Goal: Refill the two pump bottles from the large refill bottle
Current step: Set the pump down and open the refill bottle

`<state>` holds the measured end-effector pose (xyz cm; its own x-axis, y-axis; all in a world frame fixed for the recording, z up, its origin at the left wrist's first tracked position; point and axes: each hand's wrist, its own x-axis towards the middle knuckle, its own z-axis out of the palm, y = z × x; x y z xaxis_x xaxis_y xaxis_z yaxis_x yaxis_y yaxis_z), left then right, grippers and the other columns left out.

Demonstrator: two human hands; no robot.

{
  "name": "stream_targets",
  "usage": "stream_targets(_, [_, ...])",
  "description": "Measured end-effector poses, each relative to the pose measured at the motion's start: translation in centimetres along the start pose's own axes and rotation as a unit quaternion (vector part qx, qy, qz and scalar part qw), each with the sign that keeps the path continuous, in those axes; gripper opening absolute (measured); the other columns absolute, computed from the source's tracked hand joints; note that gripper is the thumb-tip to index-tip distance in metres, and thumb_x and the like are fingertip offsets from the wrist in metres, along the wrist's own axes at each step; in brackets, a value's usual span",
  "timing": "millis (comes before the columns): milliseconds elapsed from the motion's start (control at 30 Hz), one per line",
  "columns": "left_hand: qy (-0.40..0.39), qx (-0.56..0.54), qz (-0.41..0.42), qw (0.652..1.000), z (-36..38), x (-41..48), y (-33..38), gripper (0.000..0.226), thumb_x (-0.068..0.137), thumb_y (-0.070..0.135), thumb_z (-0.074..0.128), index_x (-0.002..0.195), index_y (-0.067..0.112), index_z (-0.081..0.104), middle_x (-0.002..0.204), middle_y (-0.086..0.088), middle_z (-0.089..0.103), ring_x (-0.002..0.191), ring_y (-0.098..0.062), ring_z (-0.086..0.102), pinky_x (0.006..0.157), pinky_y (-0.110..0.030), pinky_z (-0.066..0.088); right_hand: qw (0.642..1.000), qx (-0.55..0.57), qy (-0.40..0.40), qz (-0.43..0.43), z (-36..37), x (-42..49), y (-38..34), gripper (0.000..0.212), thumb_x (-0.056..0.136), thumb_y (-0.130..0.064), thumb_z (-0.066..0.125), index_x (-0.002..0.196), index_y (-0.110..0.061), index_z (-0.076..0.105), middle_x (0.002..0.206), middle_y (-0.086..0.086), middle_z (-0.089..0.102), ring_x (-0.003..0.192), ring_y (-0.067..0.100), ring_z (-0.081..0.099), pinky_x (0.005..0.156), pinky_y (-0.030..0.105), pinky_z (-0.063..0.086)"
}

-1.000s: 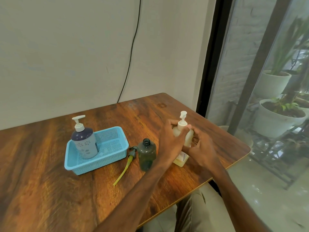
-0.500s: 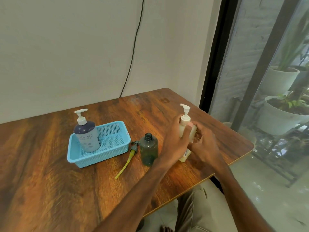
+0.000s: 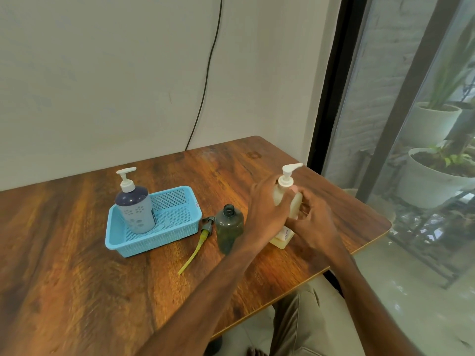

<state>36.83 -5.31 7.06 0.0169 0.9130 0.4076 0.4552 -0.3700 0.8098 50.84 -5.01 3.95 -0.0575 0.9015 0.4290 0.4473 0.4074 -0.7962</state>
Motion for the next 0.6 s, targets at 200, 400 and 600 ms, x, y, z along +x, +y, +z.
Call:
stream_targets(200, [0.071,0.006,0.05,0.996,-2.3,1.8,2.6,0.043,0.094,0.053,0.069,0.128,0.026,0.07,0.115,0.008,0.065,0.111,-0.012,0.058,0.099,-0.046,0.051,1.0,-0.011,0.002,0.017,0.1,0.0,0.4,0.073,0.066,-0.038,0.09,0.129,-0.031,0.055,0.115,-0.019,0.065,0.104,-0.002,0.063,0.086,0.023,0.055])
stream_targets(400, [0.096,-0.001,0.075,0.993,-3.1,2.3,3.0,0.031,0.089,0.041,0.079,0.117,0.027,0.074,0.095,0.017,0.067,0.091,-0.001,0.061,0.082,-0.027,0.054,0.999,-0.024,-0.003,0.027,0.1,0.1,0.6,0.08,0.062,-0.051,0.087,0.133,-0.031,0.054,0.12,-0.017,0.065,0.109,0.002,0.062,0.091,0.036,0.057])
stream_targets(600, [0.048,0.03,0.082,0.995,-2.8,1.7,2.1,0.021,0.087,0.03,0.081,0.106,0.021,0.081,0.079,0.018,0.068,0.083,0.0,0.062,0.067,-0.014,0.044,0.999,-0.029,0.001,0.032,0.2,0.1,0.3,0.077,0.065,-0.039,0.09,0.133,-0.03,0.054,0.118,-0.021,0.063,0.107,-0.001,0.061,0.091,0.028,0.054])
